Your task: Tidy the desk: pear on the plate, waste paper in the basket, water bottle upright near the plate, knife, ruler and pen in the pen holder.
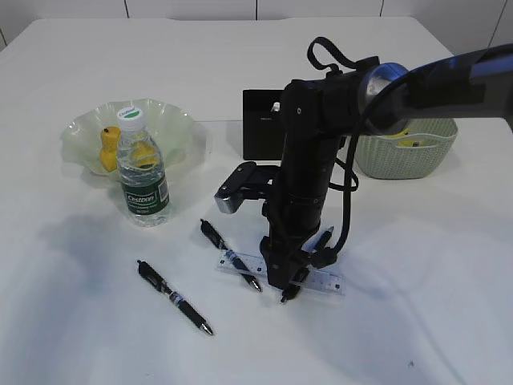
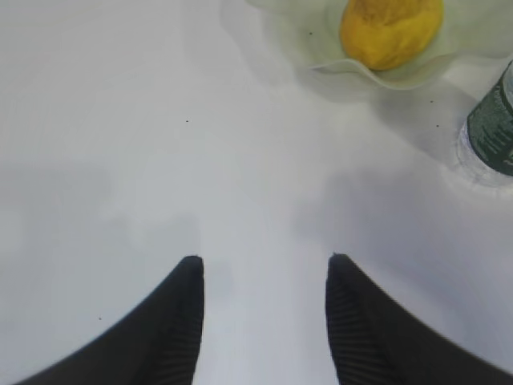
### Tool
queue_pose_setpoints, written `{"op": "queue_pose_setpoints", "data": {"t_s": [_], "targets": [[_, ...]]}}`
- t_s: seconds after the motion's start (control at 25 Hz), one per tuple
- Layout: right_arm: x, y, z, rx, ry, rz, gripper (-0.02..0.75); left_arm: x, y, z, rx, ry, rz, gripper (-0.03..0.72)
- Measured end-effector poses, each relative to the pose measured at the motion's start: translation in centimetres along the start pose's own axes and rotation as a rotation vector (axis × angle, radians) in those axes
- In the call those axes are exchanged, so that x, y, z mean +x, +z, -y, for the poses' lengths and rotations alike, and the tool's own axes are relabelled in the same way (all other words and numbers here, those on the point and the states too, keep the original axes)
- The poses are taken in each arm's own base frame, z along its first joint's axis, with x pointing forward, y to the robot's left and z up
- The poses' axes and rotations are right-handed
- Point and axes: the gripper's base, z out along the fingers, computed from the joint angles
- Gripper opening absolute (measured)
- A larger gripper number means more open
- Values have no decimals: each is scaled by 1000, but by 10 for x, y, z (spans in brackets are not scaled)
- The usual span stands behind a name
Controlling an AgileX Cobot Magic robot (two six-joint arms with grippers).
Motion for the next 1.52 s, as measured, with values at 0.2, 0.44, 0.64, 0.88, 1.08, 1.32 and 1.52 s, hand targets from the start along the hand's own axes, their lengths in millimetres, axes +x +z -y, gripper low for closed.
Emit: {"op": "queue_pose_setpoints", "data": {"t_s": [0.2,0.44,0.64,0.88,1.08,1.32,1.52], "targets": [[1,0,0,2,-5,-11,461,1,0,-1,-5,13,-15,348],[0,0,1,11,-7,-5,461,2,0,-1,-8,21,-19,348],[-1,-1,9,96,-37,10,461,2,0,-1,-8,21,-19,348],[-1,-1,11,119,-68,2,461,2,0,-1,-9,21,-21,348],[-1,-1,11,120,-87,0,461,2,0,-1,-9,21,-21,348],[0,-1,10,106,-88,-9,461,2,0,-1,-9,21,-21,348],[1,-1,9,100,-87,-13,461,2,0,-1,-9,21,-21,348]]}}
